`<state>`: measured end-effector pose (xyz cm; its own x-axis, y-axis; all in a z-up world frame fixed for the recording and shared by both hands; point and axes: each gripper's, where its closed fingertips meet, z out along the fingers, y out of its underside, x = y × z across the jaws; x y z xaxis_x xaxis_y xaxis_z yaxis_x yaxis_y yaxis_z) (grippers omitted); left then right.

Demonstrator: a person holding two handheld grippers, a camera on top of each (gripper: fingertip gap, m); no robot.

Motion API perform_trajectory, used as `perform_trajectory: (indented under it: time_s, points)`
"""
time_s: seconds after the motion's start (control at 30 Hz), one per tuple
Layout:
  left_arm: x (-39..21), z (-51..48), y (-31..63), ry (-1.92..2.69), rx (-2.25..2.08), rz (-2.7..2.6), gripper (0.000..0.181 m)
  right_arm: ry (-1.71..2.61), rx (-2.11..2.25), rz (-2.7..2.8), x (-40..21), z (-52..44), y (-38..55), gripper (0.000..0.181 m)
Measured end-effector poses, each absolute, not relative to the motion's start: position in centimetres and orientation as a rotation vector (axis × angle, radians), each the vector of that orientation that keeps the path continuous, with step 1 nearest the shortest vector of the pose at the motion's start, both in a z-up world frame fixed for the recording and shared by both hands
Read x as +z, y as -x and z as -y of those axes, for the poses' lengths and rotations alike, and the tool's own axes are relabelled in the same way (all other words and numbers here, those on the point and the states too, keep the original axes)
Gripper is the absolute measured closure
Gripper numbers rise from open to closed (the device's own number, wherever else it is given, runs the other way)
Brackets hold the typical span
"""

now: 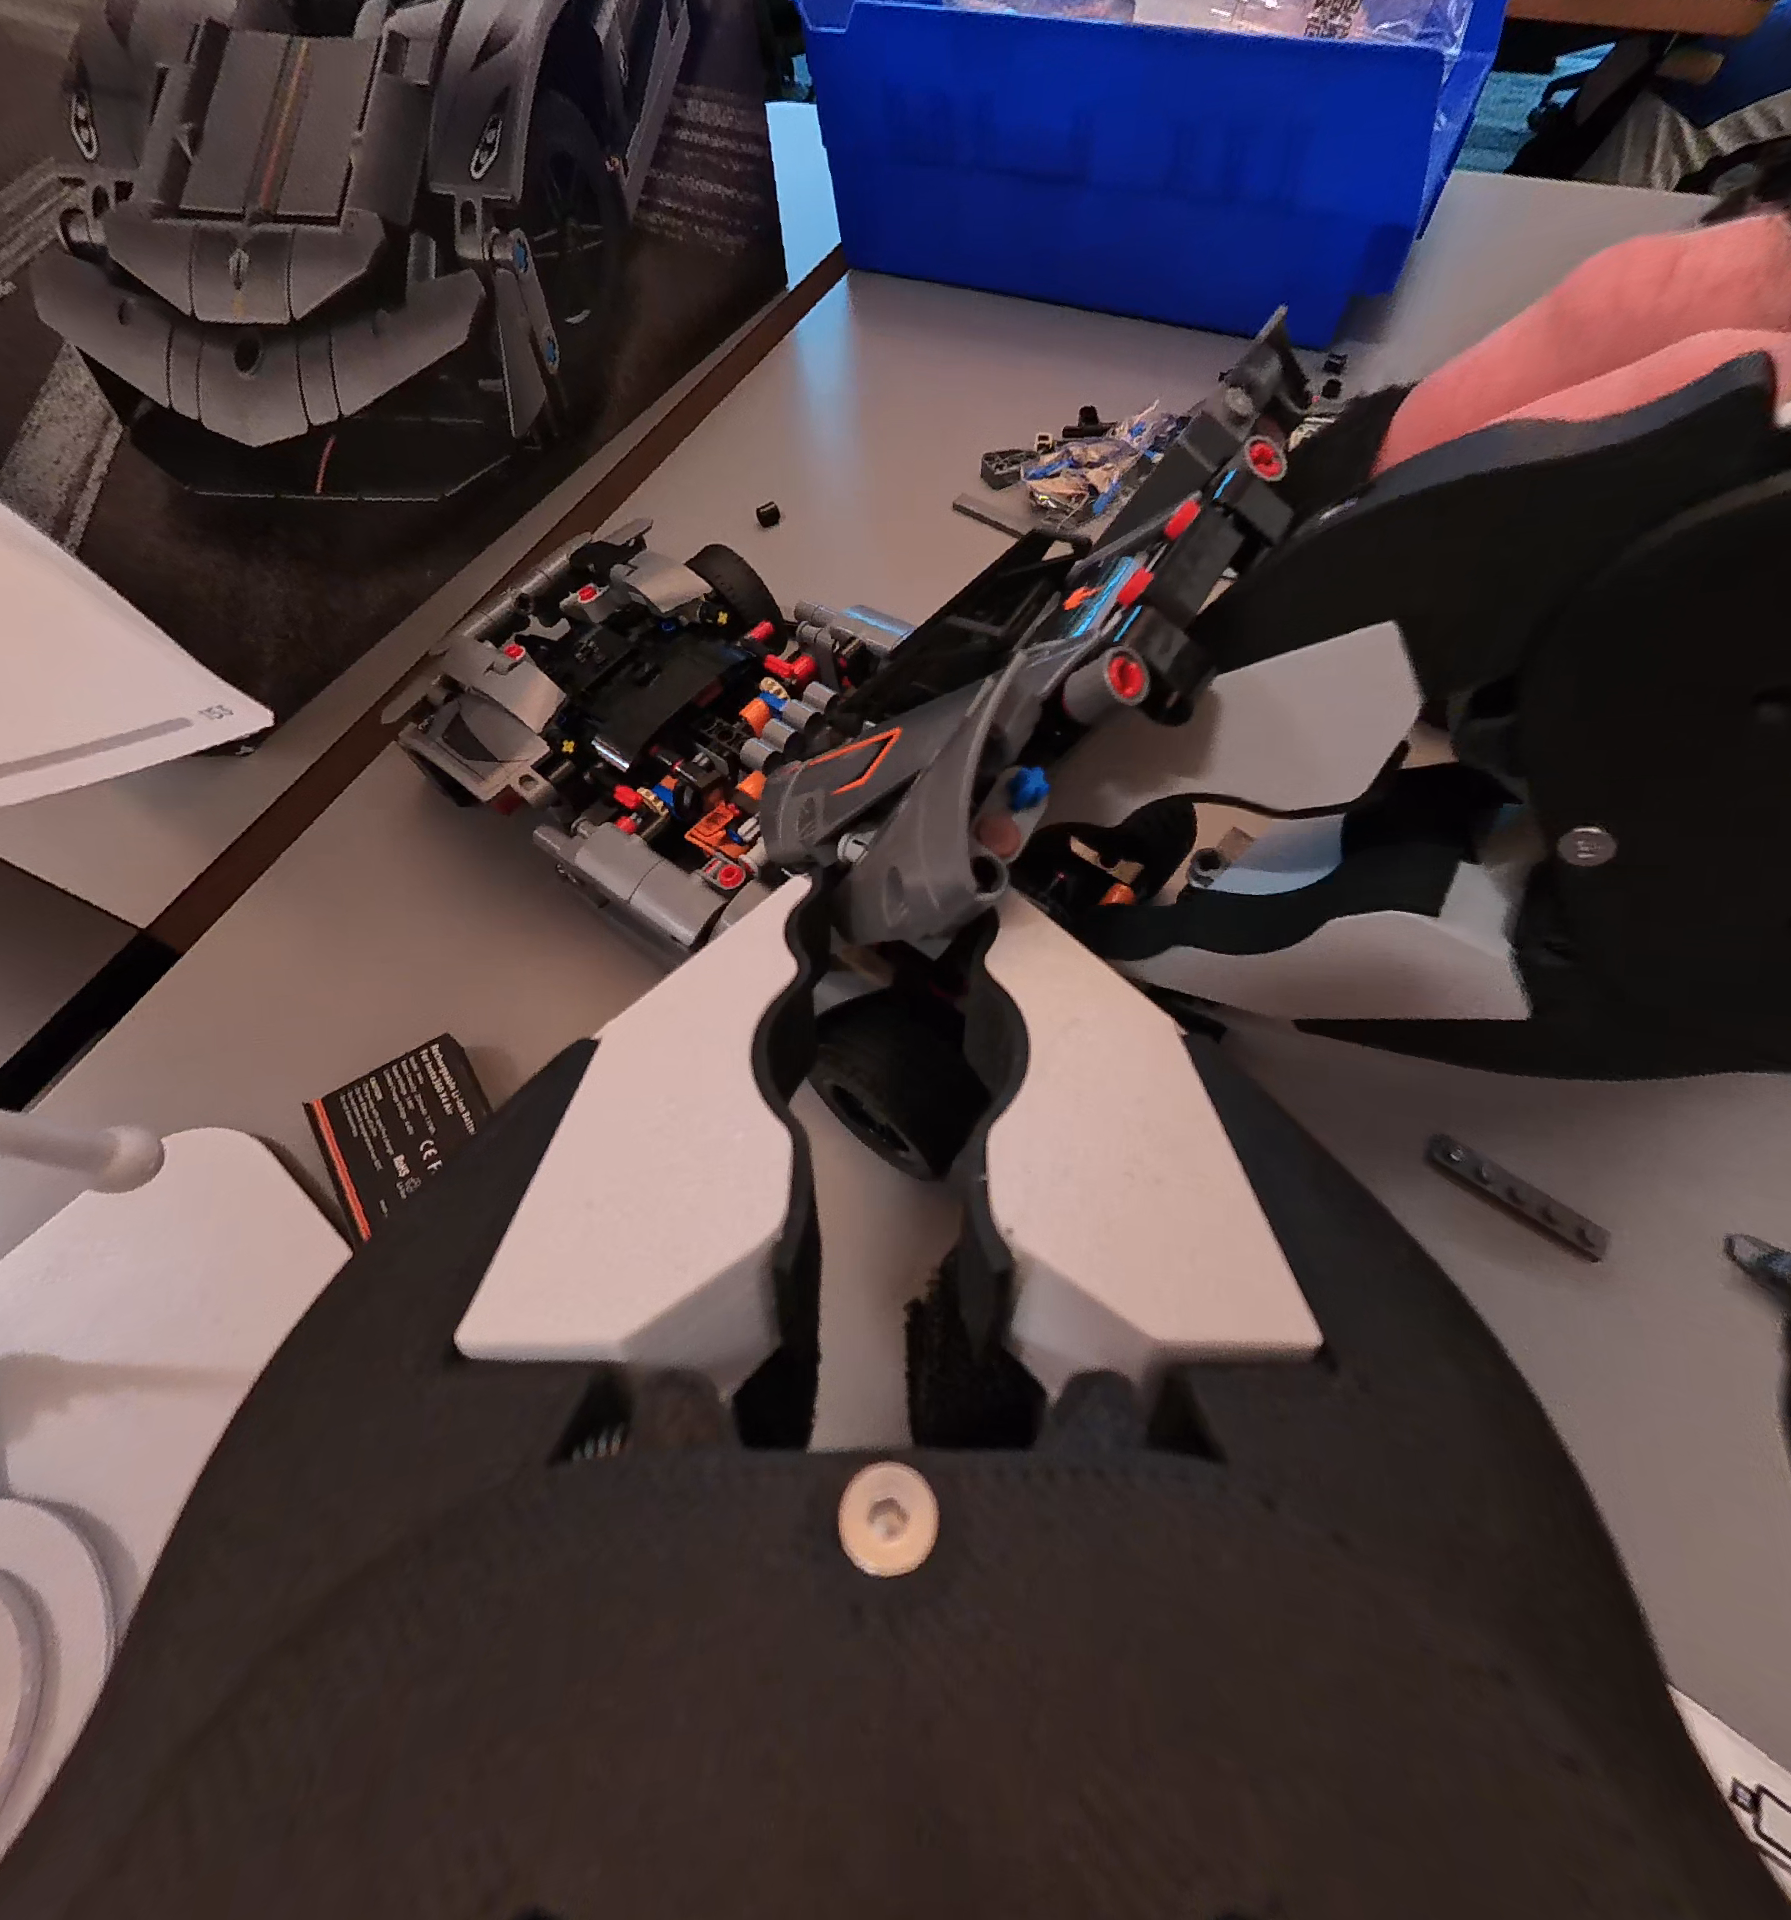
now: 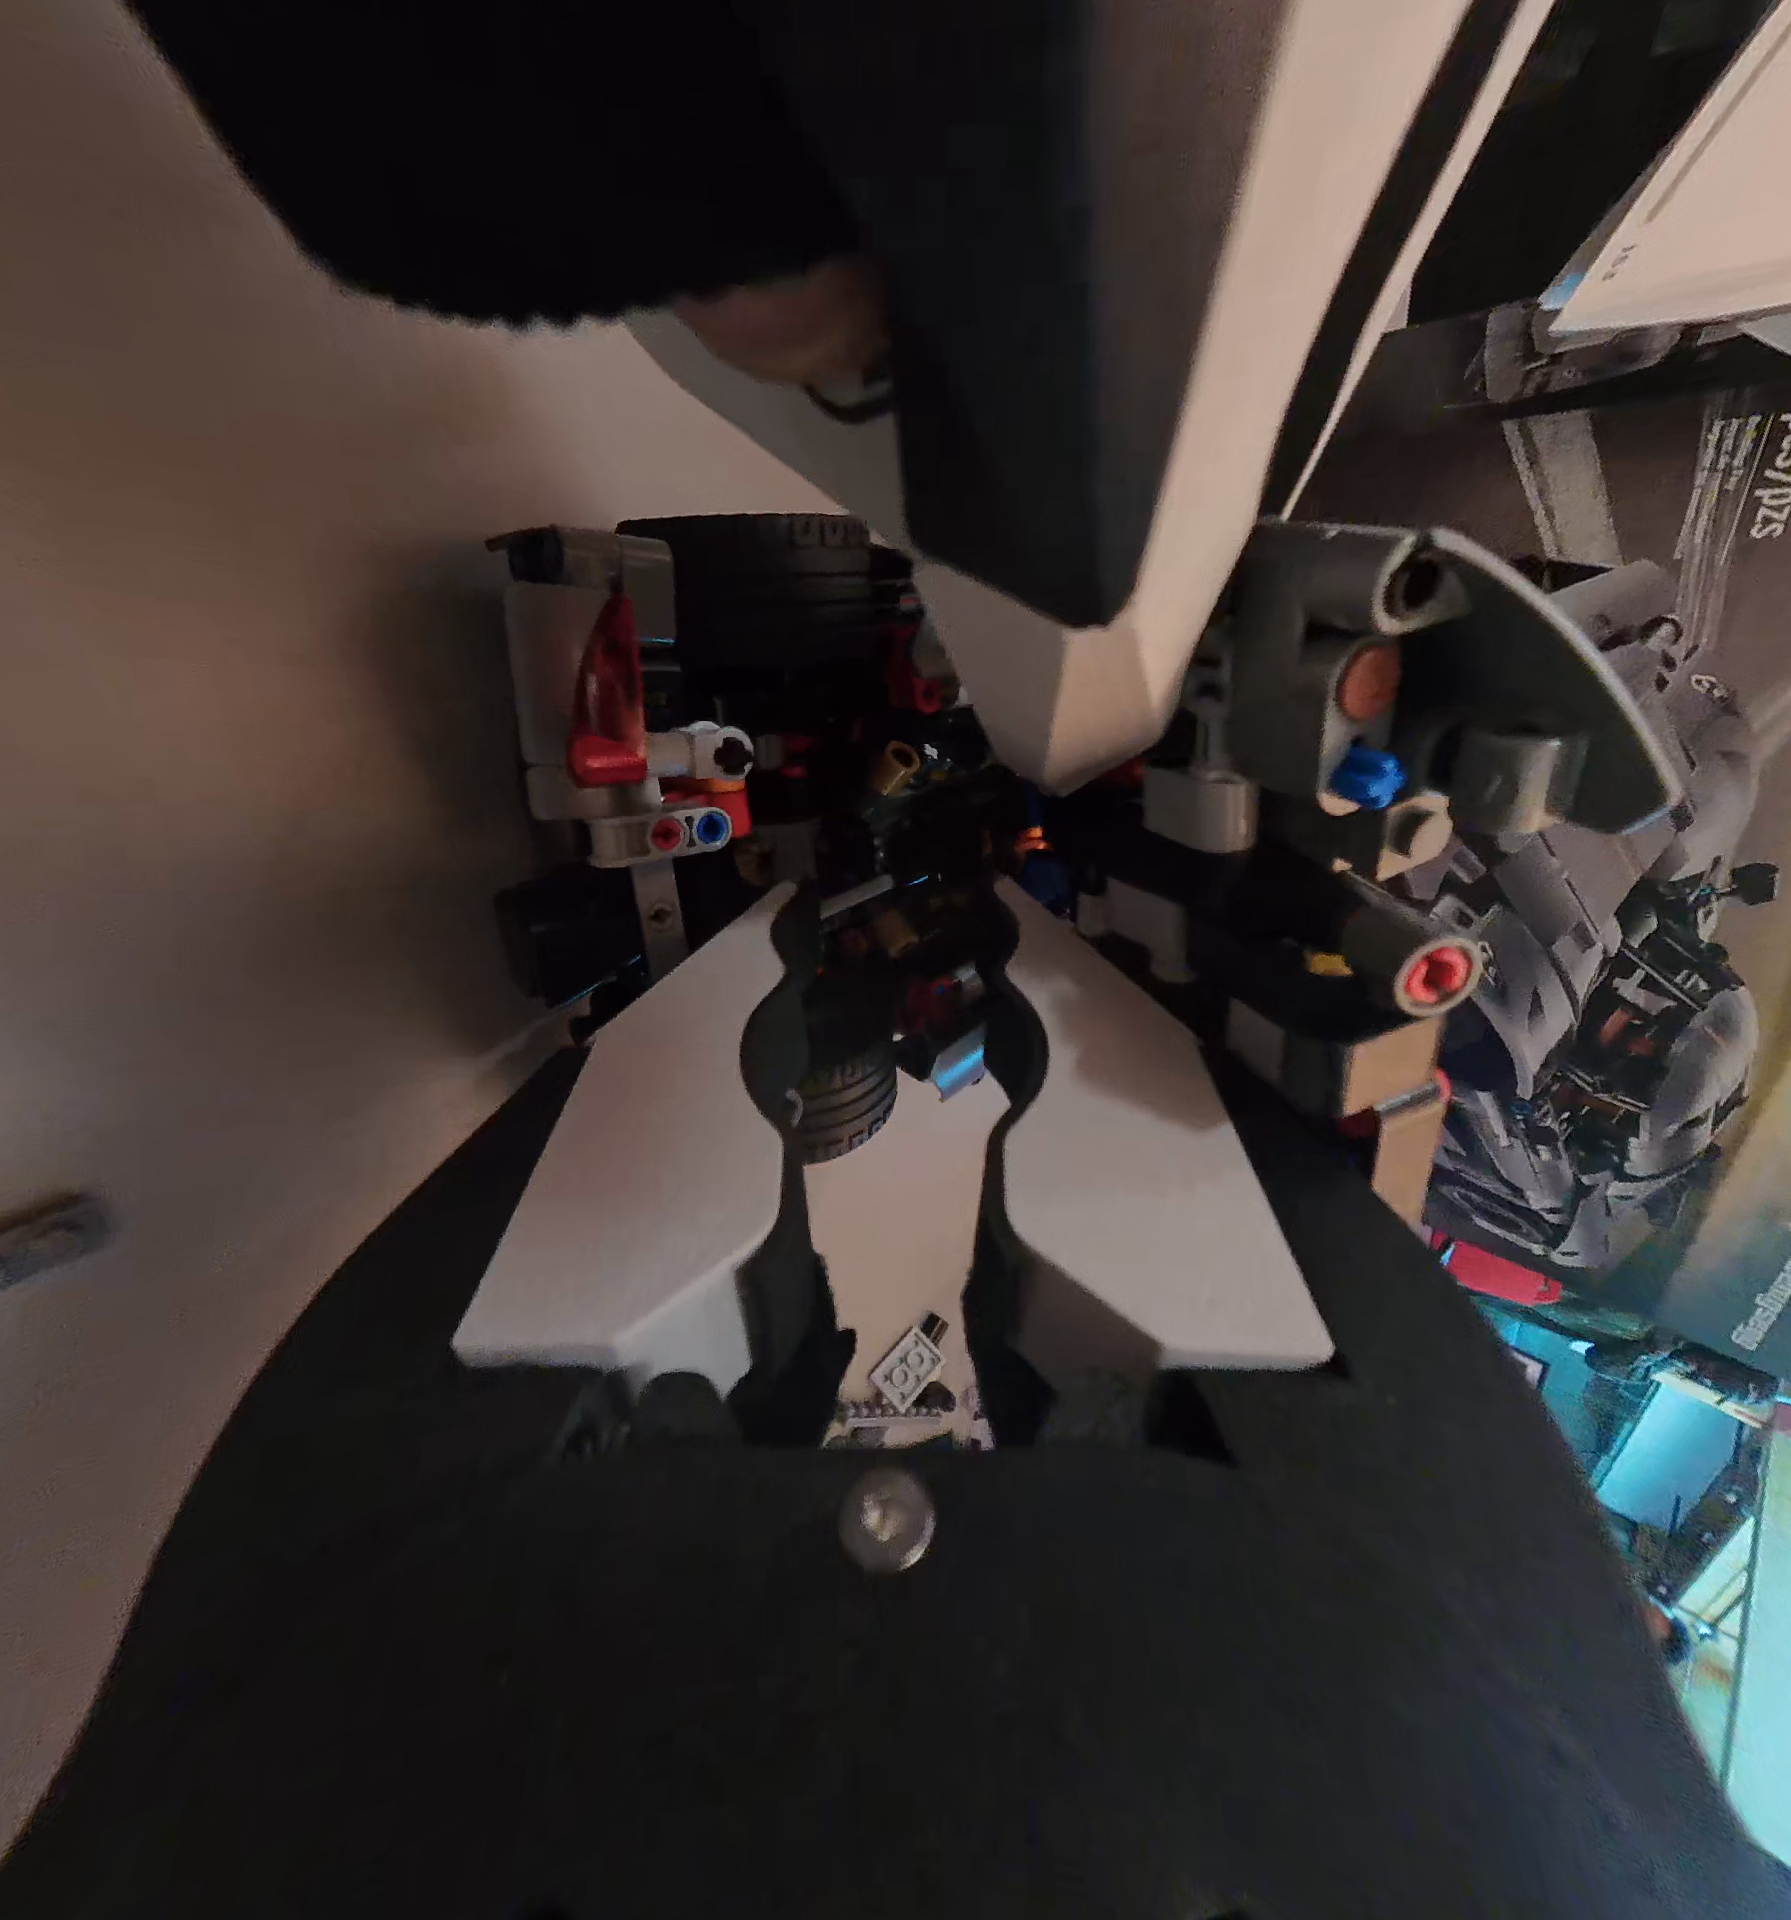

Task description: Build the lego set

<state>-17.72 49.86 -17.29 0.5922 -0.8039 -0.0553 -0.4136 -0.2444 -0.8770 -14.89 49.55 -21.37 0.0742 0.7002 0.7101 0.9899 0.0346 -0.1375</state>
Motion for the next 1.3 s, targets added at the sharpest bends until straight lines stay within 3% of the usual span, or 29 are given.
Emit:
perform_trajectory:
  time_s: [0.37,0.6,1.3]
  points:
    - [-17.3,-50.0,17.7,1.864,-0.52,-0.974,0.161,1.734,-0.679,1.629,-21.2,-50.6,14.6,0.171]
    - [-17.3,-49.9,17.6,1.858,-0.531,-0.977,0.161,1.602,-0.714,1.776,-21.3,-50.3,14.0,0.163]
    - [-17.3,-49.9,17.6,1.857,-0.528,-0.973,0.16,1.364,-0.735,2.012,-21.4,-49.1,14.6,0.164]
